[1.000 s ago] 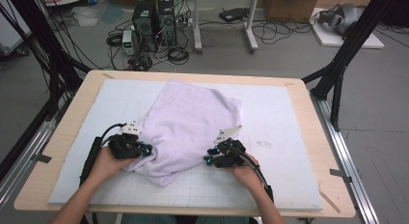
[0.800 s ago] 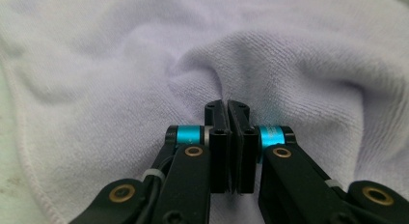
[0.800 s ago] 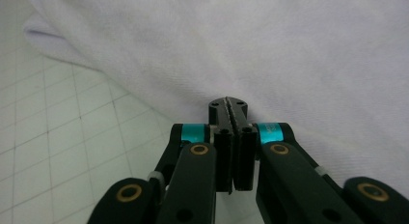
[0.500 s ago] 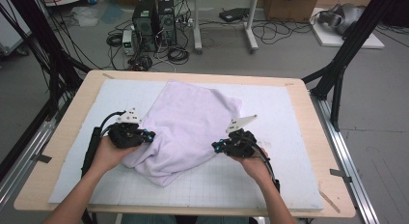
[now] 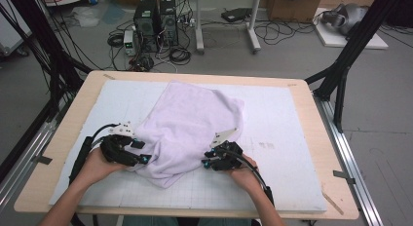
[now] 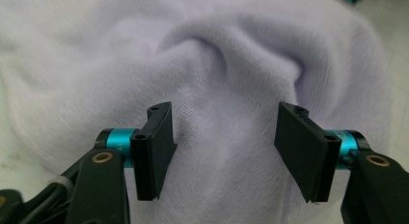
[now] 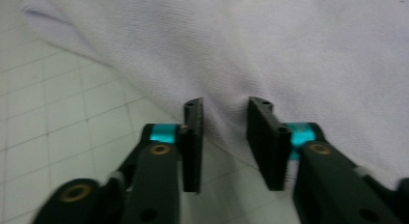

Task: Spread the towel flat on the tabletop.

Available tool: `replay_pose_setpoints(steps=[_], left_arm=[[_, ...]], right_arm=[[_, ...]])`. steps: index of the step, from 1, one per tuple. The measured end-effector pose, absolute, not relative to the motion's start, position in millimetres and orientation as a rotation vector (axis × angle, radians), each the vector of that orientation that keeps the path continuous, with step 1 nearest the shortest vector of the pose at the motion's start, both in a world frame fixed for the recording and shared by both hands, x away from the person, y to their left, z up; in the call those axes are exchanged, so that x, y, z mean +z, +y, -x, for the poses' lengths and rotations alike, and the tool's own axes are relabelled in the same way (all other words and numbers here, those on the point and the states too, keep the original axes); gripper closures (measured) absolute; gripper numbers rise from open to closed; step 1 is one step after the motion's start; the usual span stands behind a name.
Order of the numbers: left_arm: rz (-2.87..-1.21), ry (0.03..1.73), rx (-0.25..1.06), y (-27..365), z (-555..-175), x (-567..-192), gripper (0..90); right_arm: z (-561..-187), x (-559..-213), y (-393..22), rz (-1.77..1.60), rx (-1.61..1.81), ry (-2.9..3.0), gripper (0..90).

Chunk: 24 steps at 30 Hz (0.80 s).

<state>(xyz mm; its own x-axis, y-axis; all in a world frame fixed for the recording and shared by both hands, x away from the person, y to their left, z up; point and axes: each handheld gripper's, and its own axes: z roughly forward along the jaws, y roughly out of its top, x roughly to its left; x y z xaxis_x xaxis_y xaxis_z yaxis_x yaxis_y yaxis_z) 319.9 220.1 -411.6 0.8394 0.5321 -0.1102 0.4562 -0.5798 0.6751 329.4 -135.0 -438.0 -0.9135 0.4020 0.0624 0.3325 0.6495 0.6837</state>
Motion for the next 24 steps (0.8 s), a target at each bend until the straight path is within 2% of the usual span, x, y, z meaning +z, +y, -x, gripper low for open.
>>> replay_pose_setpoints(steps=[2,3,4,6,18,21,24], left_arm=[[-2.29,0.701,0.15,216.0,-318.7,-418.6,64.2],[-2.289,0.693,0.16,214.3,-318.3,-420.0,73.8],[-2.278,0.699,0.16,213.3,-318.1,-419.4,80.5],[-2.255,0.694,0.166,213.0,-317.5,-415.9,86.8],[-2.138,0.604,0.196,199.7,-323.7,-365.1,87.7],[-2.128,0.659,0.223,196.7,-342.6,-365.6,87.6],[-2.114,0.761,0.237,196.5,-367.4,-378.7,87.6]], right_arm=[[-331.3,-438.2,-136.6,-0.638,1.132,2.765,85.5],[-332.7,-438.7,-137.6,-0.644,1.157,2.769,86.7],[-333.7,-438.5,-139.3,-0.639,1.167,2.781,87.4],[-334.1,-435.1,-144.5,-0.63,1.203,2.78,88.1],[-332.5,-369.8,-195.2,-0.633,1.29,2.63,88.4],[-345.7,-359.7,-203.6,-0.674,1.24,2.605,88.4],[-369.8,-365.4,-206.3,-0.77,1.159,2.617,88.4]])
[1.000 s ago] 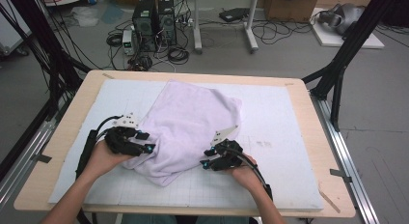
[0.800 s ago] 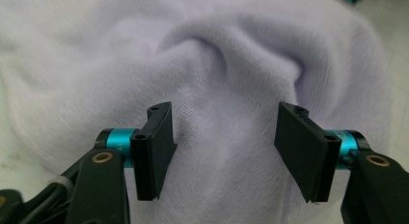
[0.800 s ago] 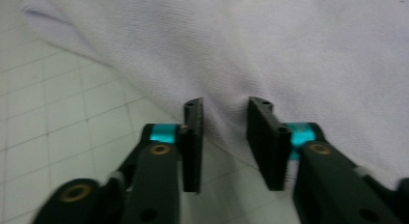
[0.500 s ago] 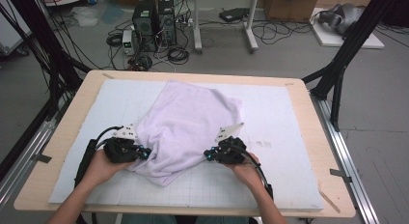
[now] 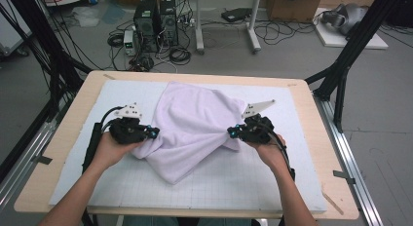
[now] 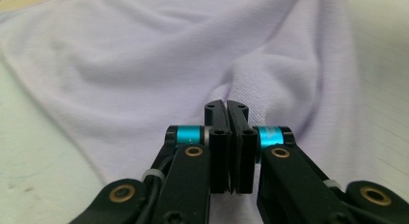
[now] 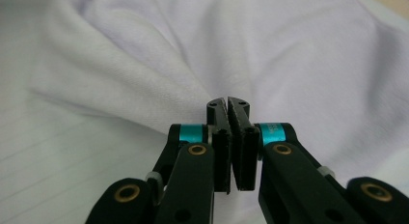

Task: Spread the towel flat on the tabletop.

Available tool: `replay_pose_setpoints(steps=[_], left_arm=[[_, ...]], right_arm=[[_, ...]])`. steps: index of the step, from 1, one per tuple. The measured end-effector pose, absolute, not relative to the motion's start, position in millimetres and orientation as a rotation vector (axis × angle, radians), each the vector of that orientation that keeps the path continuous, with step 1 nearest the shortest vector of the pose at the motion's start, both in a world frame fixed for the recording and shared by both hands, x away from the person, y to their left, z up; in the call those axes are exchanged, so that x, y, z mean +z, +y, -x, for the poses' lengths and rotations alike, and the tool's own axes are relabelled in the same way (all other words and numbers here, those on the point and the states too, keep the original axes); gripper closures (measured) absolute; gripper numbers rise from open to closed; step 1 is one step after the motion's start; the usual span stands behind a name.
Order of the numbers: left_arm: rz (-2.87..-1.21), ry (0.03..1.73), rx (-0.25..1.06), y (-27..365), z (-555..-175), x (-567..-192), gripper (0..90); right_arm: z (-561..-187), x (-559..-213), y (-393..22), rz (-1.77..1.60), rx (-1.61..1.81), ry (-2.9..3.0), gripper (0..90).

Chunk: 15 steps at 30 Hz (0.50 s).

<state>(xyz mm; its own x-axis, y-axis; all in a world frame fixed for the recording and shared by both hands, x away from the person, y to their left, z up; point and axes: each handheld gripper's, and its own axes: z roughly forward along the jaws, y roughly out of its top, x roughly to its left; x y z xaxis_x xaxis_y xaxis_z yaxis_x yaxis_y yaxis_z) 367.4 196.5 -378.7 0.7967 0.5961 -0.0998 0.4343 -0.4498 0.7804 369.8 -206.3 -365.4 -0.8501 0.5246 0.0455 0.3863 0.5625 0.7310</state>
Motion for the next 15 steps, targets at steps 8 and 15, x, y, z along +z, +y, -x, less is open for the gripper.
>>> replay_pose_setpoints(steps=[8,15], left_arm=[[-2.159,0.941,0.279,199.2,-406.8,-418.6,87.4],[-2.096,0.912,0.286,207.6,-394.3,-400.8,71.0]], right_arm=[[-419.1,-409.4,-201.2,-0.999,1.071,2.633,87.9],[-413.7,-407.3,-196.7,-0.97,1.097,2.631,73.9]])
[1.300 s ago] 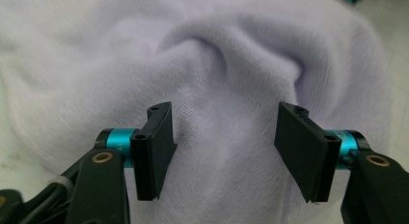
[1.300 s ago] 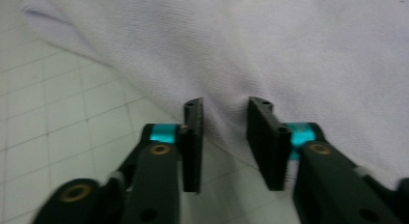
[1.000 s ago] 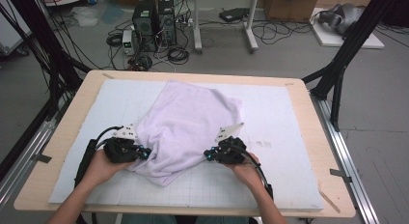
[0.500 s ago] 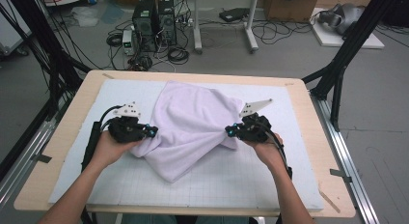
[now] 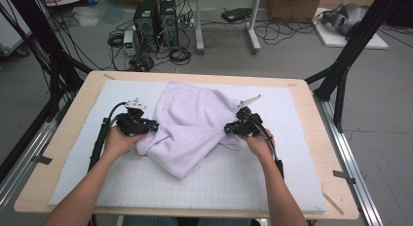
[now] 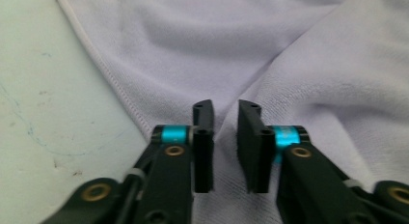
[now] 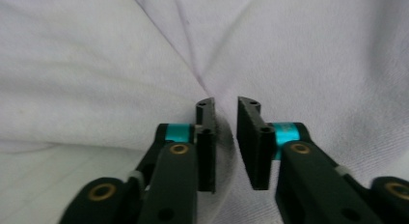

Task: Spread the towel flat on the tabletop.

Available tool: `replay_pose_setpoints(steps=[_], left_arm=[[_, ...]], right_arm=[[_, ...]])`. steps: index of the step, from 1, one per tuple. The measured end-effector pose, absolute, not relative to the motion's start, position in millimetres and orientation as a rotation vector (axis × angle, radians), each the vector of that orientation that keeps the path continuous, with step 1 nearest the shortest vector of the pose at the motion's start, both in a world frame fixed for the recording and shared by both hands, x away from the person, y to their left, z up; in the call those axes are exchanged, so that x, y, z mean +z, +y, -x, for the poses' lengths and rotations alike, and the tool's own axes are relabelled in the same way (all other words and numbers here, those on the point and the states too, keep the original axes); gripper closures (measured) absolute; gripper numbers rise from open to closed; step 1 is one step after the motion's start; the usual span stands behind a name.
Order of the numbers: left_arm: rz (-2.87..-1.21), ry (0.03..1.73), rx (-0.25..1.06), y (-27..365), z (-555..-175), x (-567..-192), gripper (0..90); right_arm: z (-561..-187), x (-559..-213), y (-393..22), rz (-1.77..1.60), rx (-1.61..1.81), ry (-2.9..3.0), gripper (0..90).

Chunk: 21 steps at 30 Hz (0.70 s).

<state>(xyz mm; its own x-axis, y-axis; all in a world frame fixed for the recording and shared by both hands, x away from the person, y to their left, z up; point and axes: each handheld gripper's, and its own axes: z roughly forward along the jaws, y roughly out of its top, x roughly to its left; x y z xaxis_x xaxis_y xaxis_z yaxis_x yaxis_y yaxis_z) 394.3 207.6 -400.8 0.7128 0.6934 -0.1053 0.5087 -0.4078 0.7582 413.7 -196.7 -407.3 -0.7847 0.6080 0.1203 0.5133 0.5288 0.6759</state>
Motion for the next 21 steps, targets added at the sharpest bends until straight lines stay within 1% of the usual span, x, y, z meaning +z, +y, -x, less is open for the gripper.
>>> replay_pose_setpoints(steps=[1,3,5,9,10,13,16,19,21], left_arm=[[-2.079,0.904,0.289,210.1,-390.8,-395.9,68.8],[-2.048,0.898,0.299,214.5,-383.3,-387.1,64.5],[-2.032,0.874,0.308,218.2,-374.6,-379.3,63.0],[-2.042,0.814,0.322,219.9,-353.7,-368.3,59.7],[-2.051,0.801,0.326,219.2,-347.8,-366.9,58.3],[-2.069,0.778,0.347,215.7,-329.7,-372.5,49.2],[-2.098,0.761,0.339,213.8,-317.6,-384.0,45.8],[-2.14,0.747,0.321,212.9,-311.0,-396.9,45.1],[-2.151,0.761,0.311,213.2,-311.0,-405.4,46.3]], right_arm=[[-409.7,-402.7,-197.7,-0.96,1.116,2.614,70.6],[-400.1,-393.1,-199.2,-0.927,1.164,2.581,67.1],[-387.9,-383.8,-199.1,-0.882,1.183,2.559,64.5],[-361.8,-374.0,-195.9,-0.768,1.23,2.549,64.5],[-355.3,-374.5,-193.8,-0.74,1.24,2.561,64.4],[-336.5,-383.9,-185.7,-0.674,1.256,2.596,64.9],[-322.7,-396.8,-177.8,-0.641,1.252,2.629,65.9],[-315.5,-407.3,-169.4,-0.615,1.245,2.671,65.9],[-313.5,-412.4,-163.5,-0.595,1.238,2.694,65.7]])
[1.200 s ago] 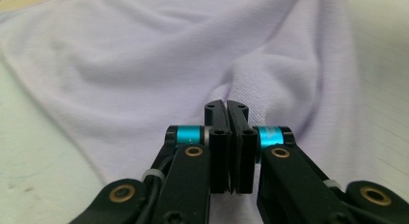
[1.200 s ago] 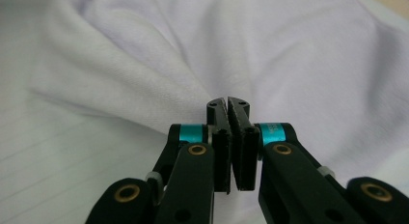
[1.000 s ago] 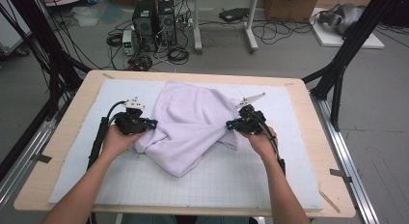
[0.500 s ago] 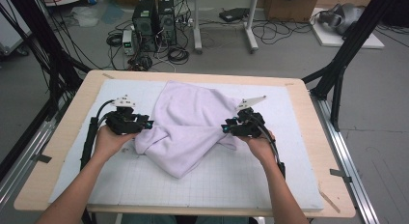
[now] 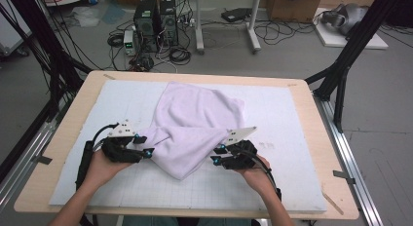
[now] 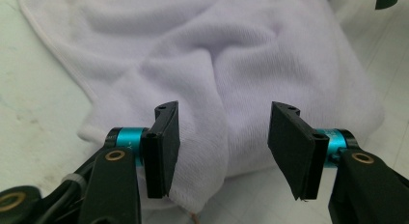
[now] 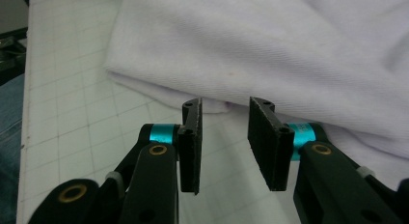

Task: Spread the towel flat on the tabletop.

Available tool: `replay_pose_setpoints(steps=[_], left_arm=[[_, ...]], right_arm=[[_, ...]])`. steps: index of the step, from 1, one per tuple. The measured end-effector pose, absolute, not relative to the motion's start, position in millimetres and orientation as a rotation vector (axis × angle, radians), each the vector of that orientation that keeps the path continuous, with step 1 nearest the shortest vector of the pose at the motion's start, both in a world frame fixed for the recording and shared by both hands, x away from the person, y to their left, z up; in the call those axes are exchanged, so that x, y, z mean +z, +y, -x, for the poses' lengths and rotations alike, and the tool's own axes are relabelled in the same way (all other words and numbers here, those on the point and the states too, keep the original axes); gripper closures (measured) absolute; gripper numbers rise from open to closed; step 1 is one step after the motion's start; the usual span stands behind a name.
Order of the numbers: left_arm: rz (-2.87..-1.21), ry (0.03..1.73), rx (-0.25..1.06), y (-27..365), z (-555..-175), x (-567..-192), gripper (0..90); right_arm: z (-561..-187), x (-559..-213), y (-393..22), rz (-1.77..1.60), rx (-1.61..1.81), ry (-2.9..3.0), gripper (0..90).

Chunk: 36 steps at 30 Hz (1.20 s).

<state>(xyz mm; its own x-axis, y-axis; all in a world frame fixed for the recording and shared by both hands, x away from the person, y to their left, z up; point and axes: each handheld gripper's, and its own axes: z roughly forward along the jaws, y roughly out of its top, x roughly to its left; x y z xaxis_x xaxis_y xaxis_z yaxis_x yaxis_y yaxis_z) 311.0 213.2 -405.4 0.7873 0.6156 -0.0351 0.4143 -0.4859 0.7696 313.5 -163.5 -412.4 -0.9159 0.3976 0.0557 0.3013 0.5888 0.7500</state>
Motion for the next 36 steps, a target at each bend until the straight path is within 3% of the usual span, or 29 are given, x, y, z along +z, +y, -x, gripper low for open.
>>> replay_pose_setpoints(steps=[14,18,22,36], left_arm=[[-2.219,0.777,0.301,195.6,-326.9,-432.0,82.3],[-2.21,0.779,0.29,195.6,-327.1,-431.3,84.5],[-2.205,0.771,0.287,195.7,-325.4,-428.0,85.3],[-2.071,0.694,0.338,193.8,-315.0,-367.0,86.2]], right_arm=[[-322.5,-429.8,-124.3,-0.534,1.157,2.722,57.4],[-329.8,-439.9,-110.8,-0.558,1.117,2.733,63.8],[-332.1,-439.2,-107.8,-0.554,1.126,2.744,81.1],[-309.5,-390.3,-171.7,-0.612,1.192,2.714,82.7]])
